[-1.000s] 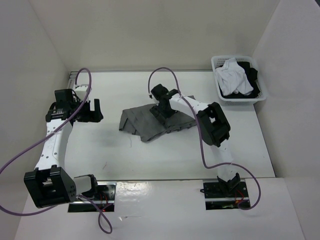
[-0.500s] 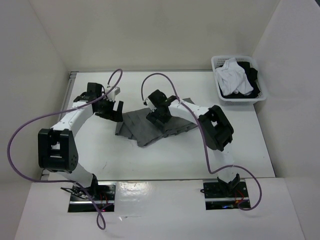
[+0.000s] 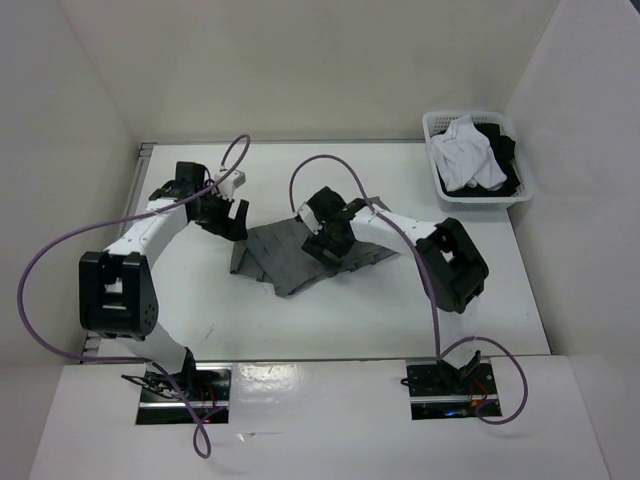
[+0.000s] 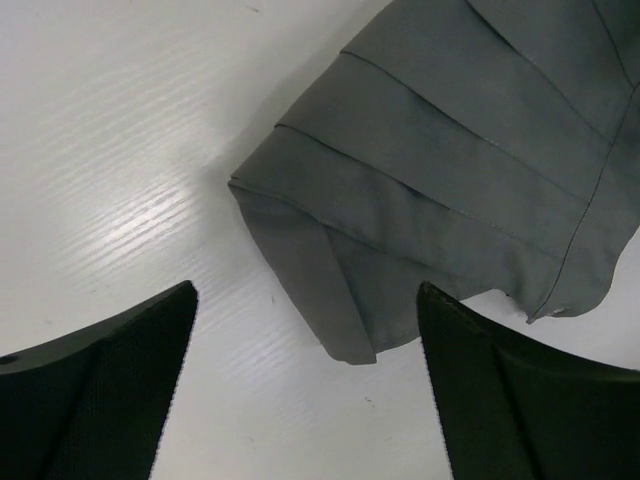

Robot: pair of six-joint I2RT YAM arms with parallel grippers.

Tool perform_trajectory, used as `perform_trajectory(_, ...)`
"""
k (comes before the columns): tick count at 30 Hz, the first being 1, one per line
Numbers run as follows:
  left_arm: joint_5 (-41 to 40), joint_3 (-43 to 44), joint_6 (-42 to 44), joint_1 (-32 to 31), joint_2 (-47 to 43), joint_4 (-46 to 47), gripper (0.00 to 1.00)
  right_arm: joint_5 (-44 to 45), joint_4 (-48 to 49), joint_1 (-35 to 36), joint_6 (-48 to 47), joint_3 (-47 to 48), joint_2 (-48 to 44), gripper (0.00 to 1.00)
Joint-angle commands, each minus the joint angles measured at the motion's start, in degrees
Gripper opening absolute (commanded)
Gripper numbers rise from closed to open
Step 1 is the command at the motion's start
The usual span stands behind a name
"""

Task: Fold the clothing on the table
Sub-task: Fold the skirt

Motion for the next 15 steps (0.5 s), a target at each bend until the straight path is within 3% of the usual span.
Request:
perform_trajectory(1, 4.5, 3.1, 4.9, -0.4, 5.2, -1.7, 0.91, -3.8, 0.2, 0.1, -1.5, -0.7, -7.7, 0.99)
perform_trajectory(3, 6.1, 5.2, 7.1, 0.2, 6.5, -2.5, 0.84, -7.5, -1.2, -2.1, -2.2, -0.7, -11.3, 0.99)
perform_trajectory(8, 8.0, 8.4, 11.8, 1.5, 11.1, -2.0, 0.54, -9.2, -1.9, -7.9, -3.4, -2.0, -17.5, 0.99)
perform_trajectory(15, 9.7, 16.2, 16.8, 2.1, 19.7, -6.2, 0.49, -12.4, -1.3, -14.6, -2.9, -7.1, -26.7, 0.99)
